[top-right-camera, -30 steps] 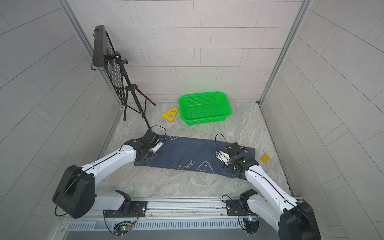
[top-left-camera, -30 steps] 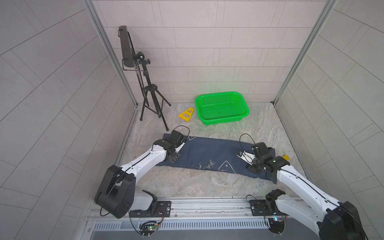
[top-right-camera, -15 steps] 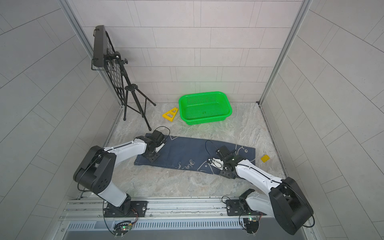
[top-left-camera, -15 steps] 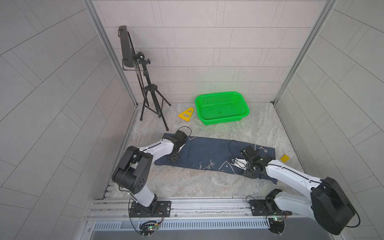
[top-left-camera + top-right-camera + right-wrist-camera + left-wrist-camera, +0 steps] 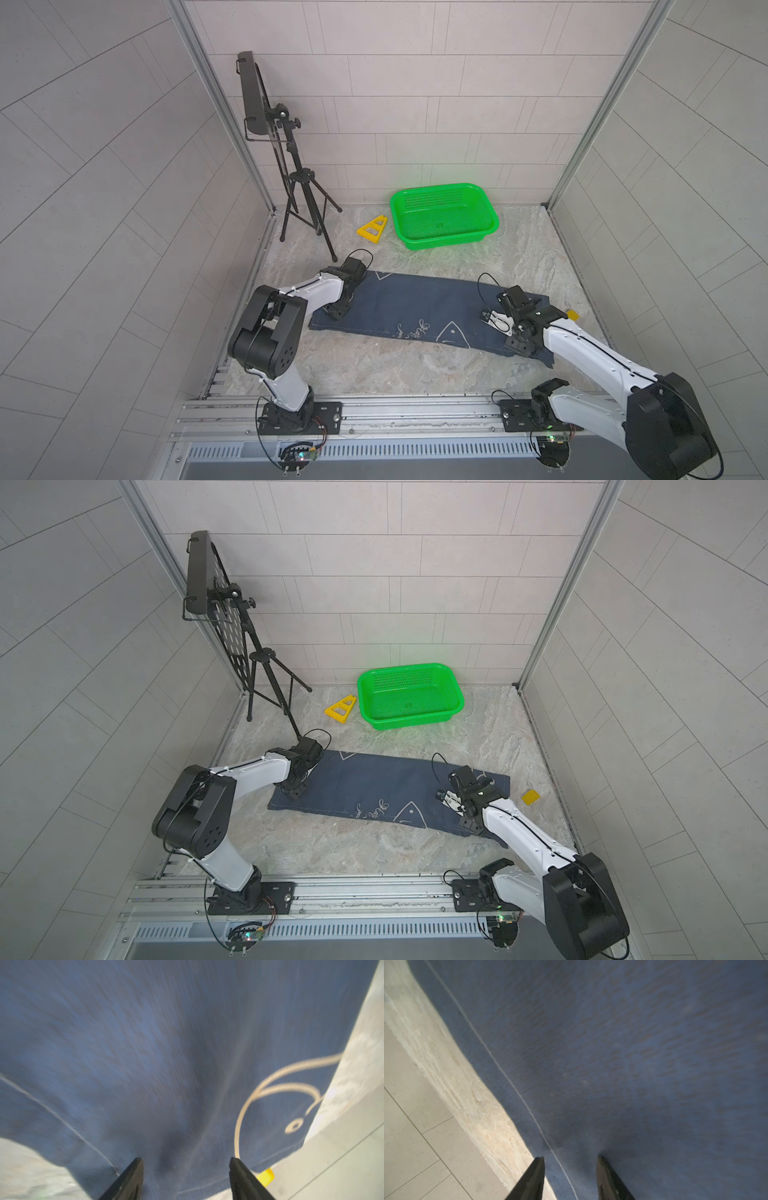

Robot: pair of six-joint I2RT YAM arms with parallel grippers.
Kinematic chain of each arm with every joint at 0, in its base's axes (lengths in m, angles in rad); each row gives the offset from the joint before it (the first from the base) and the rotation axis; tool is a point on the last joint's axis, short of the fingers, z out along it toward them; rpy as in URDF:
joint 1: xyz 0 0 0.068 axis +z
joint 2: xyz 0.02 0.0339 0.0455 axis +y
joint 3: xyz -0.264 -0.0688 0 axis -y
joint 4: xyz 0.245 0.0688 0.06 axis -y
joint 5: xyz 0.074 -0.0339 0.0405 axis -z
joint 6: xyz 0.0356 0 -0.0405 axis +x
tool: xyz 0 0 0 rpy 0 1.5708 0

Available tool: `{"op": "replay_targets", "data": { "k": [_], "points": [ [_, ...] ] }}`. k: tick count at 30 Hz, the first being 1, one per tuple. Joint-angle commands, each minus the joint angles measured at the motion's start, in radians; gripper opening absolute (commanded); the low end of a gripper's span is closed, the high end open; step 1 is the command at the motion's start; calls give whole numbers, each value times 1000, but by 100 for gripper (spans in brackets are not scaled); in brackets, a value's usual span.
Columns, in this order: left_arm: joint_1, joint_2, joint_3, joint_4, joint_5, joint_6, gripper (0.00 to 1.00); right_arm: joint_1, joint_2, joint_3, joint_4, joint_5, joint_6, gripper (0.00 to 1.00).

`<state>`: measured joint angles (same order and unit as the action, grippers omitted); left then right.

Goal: Roll up the pillowcase
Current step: Fold the pillowcase at the center of the board, then move the pillowcase to the center of the board.

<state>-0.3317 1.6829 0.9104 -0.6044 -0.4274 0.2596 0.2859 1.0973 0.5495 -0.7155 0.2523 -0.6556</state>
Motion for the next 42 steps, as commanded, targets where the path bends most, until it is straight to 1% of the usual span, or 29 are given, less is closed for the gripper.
{"op": "replay_targets", "data": {
  "k": [1,5,9,11,13,15,17,19,20,23,24,25,26,27,30,32,34,37,39,42],
  "points": [
    [29,-28,-5,-43,-31,-30,48,-18,29,-11,-42,38,7,70],
    [42,-55,-40,-36,-43,-48,48,-43,87,-3,-19,71,37,70],
    [57,-82,-10,-51,-54,-52,47,-123,103,23,-18,158,34,74],
    [57,-102,15,-60,-35,-57,47,-153,82,50,-19,142,48,74],
    [51,-131,45,-77,7,-71,47,-187,54,91,-35,91,110,74],
    [29,-172,74,-87,48,-78,48,-228,18,131,-33,27,230,75],
    [-5,-219,99,-82,102,-92,50,-303,-20,155,0,-66,348,75],
    [-43,-258,124,-59,187,-121,52,-409,-50,166,55,-210,488,75],
    [-58,-270,130,-39,227,-135,53,-431,-58,168,81,-248,526,75],
    [-100,-295,139,56,387,-207,58,-483,-38,182,152,-307,718,75],
    [-124,-295,140,92,421,-230,60,-511,-24,180,175,-339,814,74],
    [-147,-289,143,132,460,-253,62,-534,-13,171,198,-375,896,75],
    [-167,-282,147,164,491,-270,64,-547,-2,163,213,-408,942,75],
    [-191,-270,152,201,524,-290,65,-556,13,153,219,-411,1002,75],
    [-276,-213,183,286,597,-309,68,-594,59,142,162,-312,1151,74],
    [-336,-161,211,341,640,-311,69,-622,103,151,105,-272,1170,74],
    [-399,-90,244,382,666,-322,69,-636,126,151,88,-291,1151,74],
    [-470,20,289,388,666,-332,69,-637,146,125,123,-331,1139,70],
    [-493,71,289,395,643,-339,69,-636,169,105,158,-394,1134,69],
    [-507,131,275,394,603,-330,68,-631,214,105,180,-414,1151,66]
  ]
}}
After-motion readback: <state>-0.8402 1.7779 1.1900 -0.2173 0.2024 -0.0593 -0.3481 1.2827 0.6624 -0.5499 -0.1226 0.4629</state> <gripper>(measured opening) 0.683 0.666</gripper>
